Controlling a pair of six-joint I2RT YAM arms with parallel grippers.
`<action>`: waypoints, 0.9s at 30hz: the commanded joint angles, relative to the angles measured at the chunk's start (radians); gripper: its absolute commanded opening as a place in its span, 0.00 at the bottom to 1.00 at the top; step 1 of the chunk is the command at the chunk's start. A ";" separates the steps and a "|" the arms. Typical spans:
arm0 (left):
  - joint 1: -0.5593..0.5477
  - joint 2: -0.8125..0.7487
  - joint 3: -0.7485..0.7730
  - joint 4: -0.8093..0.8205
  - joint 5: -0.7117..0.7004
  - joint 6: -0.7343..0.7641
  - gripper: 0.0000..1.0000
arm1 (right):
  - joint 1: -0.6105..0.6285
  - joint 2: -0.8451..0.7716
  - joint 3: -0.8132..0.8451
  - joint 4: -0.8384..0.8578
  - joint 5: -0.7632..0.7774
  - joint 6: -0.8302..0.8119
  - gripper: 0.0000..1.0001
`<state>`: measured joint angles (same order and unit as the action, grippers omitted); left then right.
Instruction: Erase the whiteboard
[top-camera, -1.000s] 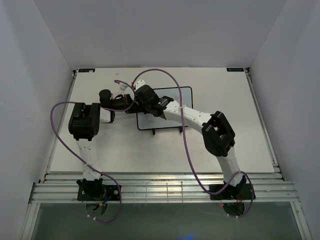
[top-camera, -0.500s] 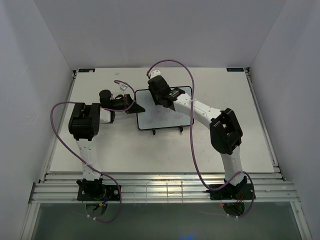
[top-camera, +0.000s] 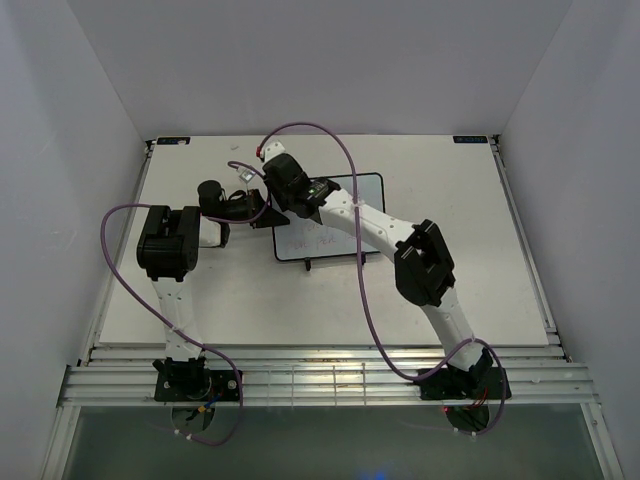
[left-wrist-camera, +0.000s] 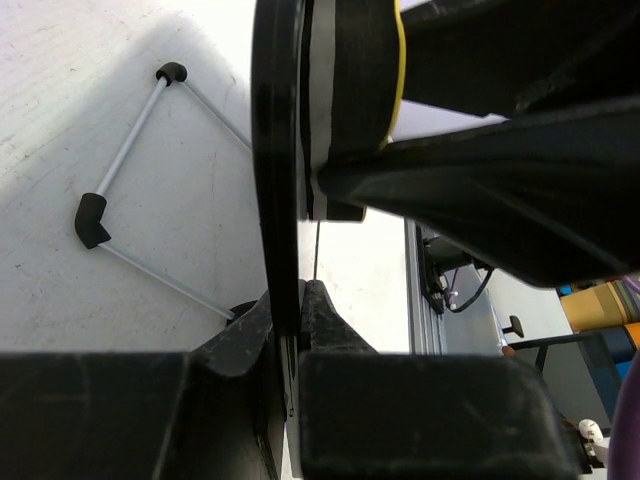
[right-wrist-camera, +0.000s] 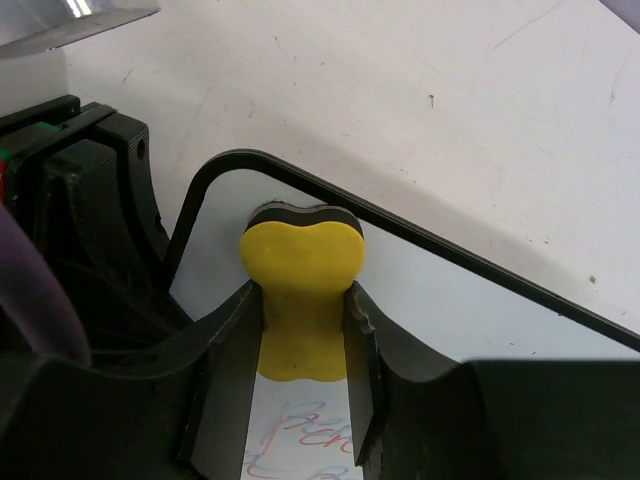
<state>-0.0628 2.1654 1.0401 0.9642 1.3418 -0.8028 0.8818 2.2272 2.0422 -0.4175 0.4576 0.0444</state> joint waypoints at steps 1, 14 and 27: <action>0.001 -0.052 -0.008 0.045 0.007 0.044 0.00 | -0.007 0.061 0.012 0.006 -0.043 -0.011 0.32; 0.003 -0.068 -0.008 0.045 0.000 0.045 0.00 | 0.034 -0.191 -0.624 0.207 0.001 0.020 0.31; 0.001 -0.079 -0.014 0.061 0.005 0.033 0.00 | 0.011 -0.143 -0.452 0.171 0.024 0.018 0.32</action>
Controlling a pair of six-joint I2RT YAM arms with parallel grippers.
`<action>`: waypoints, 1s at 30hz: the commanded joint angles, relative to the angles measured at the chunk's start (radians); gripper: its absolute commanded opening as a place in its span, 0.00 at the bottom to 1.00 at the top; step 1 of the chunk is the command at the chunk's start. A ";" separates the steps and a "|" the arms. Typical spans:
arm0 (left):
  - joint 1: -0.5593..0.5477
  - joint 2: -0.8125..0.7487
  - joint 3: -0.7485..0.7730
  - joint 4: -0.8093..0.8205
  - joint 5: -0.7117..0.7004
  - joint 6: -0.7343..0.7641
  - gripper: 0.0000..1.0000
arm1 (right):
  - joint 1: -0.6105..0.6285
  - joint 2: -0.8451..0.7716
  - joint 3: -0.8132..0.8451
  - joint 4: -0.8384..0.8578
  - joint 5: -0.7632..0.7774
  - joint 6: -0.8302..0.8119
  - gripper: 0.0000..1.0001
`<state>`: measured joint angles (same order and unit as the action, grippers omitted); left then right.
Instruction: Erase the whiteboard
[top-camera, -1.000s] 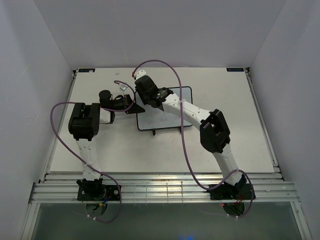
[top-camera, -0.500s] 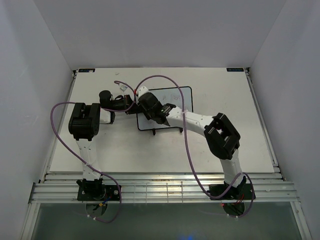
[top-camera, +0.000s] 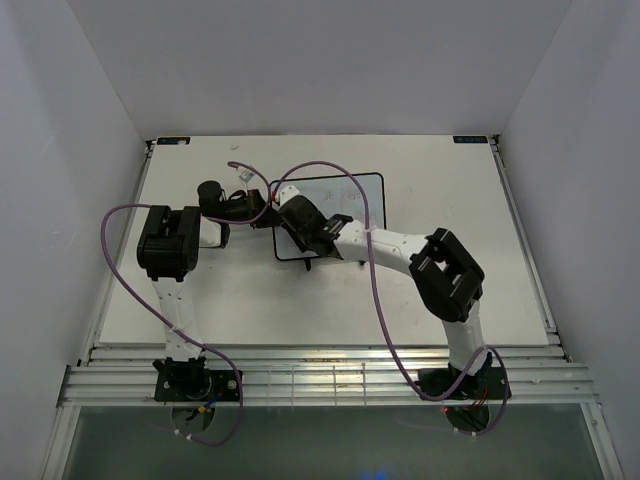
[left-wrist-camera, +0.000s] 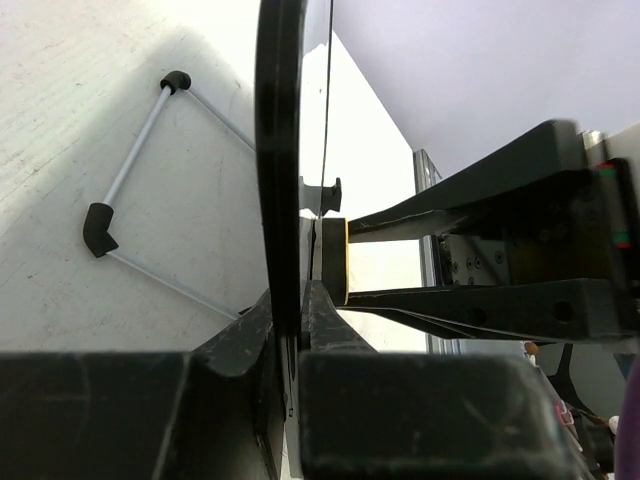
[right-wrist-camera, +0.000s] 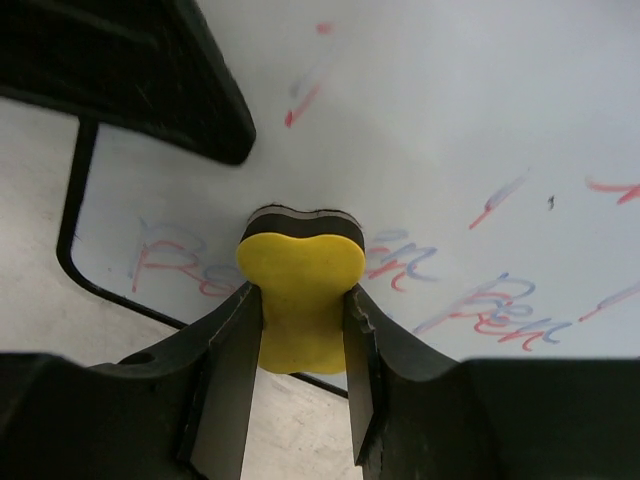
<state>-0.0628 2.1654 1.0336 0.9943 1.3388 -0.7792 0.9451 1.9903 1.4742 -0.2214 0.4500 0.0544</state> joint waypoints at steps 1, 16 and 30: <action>0.001 -0.079 -0.007 0.030 0.008 0.008 0.00 | -0.055 0.106 0.147 -0.042 0.032 0.009 0.32; 0.001 -0.085 -0.010 0.052 0.019 -0.009 0.00 | -0.063 0.259 0.489 -0.220 0.164 0.007 0.32; 0.000 -0.090 -0.018 0.076 0.023 -0.029 0.00 | -0.077 0.266 0.513 -0.162 0.050 -0.038 0.31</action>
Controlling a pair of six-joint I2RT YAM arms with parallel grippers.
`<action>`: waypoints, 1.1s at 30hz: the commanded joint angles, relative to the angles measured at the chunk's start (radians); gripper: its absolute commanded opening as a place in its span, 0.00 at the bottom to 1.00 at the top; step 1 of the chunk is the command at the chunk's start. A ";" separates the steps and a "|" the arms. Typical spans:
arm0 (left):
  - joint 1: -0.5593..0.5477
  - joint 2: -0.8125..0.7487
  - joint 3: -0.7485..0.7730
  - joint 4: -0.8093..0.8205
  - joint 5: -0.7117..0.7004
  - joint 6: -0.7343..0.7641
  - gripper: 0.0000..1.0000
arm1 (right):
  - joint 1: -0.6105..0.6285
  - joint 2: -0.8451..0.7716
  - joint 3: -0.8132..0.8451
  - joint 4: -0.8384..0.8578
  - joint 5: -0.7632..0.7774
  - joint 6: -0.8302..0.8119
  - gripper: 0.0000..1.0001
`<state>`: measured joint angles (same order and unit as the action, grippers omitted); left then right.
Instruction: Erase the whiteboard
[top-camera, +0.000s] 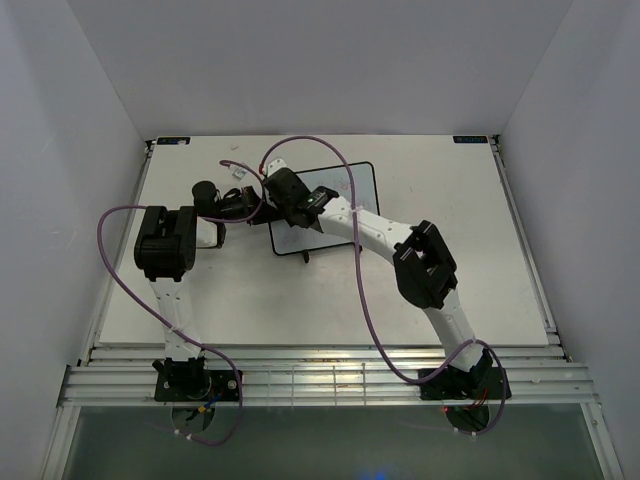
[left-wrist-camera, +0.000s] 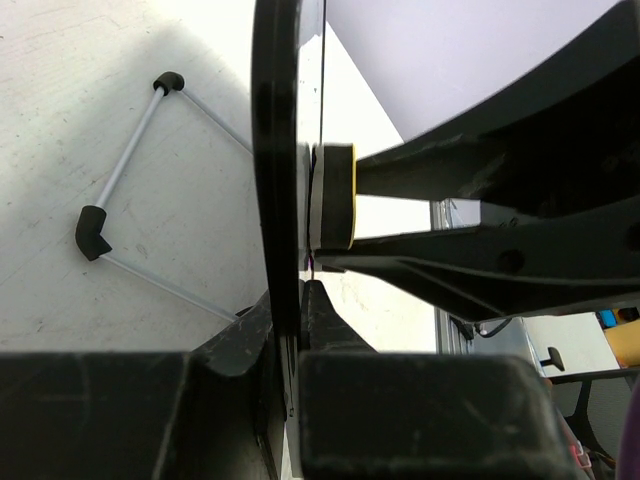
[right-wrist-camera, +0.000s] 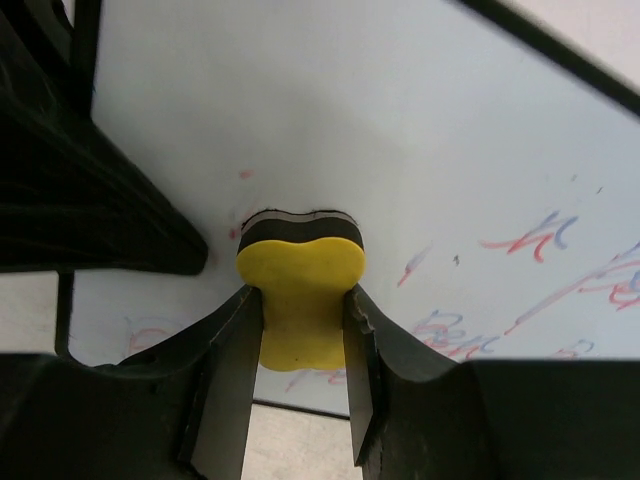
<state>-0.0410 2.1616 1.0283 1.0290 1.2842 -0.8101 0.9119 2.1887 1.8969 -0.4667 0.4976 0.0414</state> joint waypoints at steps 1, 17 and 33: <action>-0.022 -0.086 -0.011 0.043 0.078 -0.001 0.00 | -0.044 0.077 0.106 0.082 -0.005 -0.025 0.31; -0.026 -0.075 -0.010 0.111 0.089 -0.052 0.00 | -0.025 0.070 -0.003 0.085 -0.021 -0.037 0.30; -0.026 -0.075 -0.010 0.063 0.079 -0.017 0.00 | -0.010 -0.027 -0.185 0.111 -0.005 -0.037 0.29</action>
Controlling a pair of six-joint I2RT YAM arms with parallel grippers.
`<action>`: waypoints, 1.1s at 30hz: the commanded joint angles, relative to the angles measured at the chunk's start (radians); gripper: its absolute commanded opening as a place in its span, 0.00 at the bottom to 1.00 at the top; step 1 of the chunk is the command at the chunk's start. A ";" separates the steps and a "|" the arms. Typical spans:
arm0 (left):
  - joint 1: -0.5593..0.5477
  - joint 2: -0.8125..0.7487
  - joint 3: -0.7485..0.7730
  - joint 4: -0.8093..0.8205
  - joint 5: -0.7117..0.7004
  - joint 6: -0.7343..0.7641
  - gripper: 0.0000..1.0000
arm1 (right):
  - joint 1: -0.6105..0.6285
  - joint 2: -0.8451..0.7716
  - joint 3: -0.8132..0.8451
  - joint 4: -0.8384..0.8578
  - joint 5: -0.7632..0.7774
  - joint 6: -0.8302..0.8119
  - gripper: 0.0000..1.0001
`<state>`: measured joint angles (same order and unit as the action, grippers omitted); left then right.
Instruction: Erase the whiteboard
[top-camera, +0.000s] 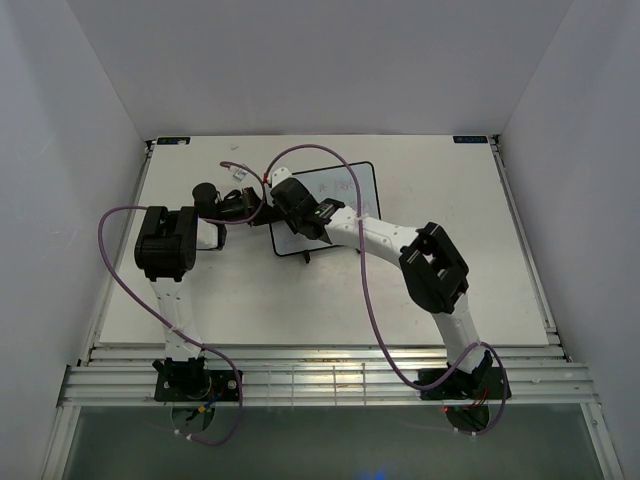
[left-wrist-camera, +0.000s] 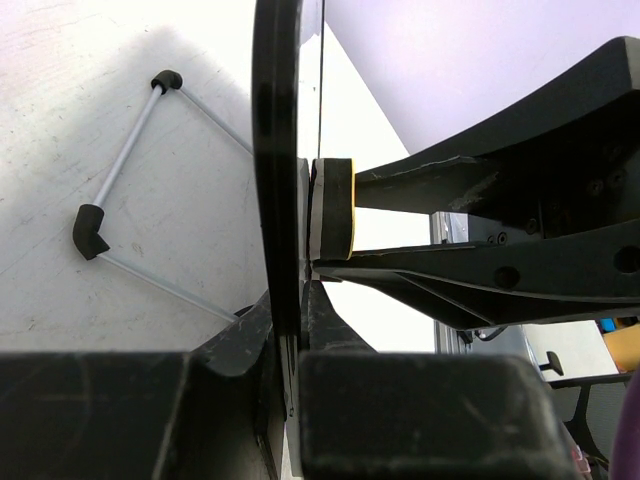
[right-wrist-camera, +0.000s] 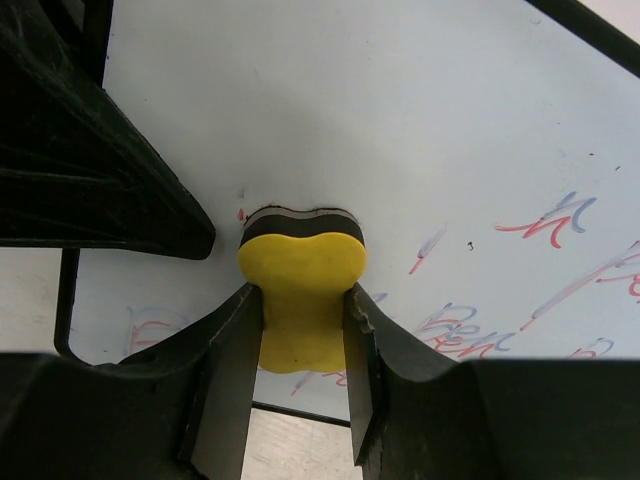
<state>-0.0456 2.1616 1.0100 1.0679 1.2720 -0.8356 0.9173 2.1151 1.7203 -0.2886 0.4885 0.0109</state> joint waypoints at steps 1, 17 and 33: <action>-0.022 -0.077 0.009 0.024 0.092 0.010 0.00 | -0.015 0.054 0.030 -0.069 0.005 -0.006 0.29; -0.022 -0.088 0.010 0.029 0.105 0.004 0.00 | -0.015 0.184 0.298 -0.096 -0.018 -0.037 0.30; -0.019 -0.147 0.039 -0.094 0.090 0.058 0.00 | -0.234 -0.196 -0.313 0.132 -0.100 0.086 0.29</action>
<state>-0.0513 2.1269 1.0145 0.9905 1.2736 -0.7998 0.7959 1.9743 1.5162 -0.2169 0.4076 0.0463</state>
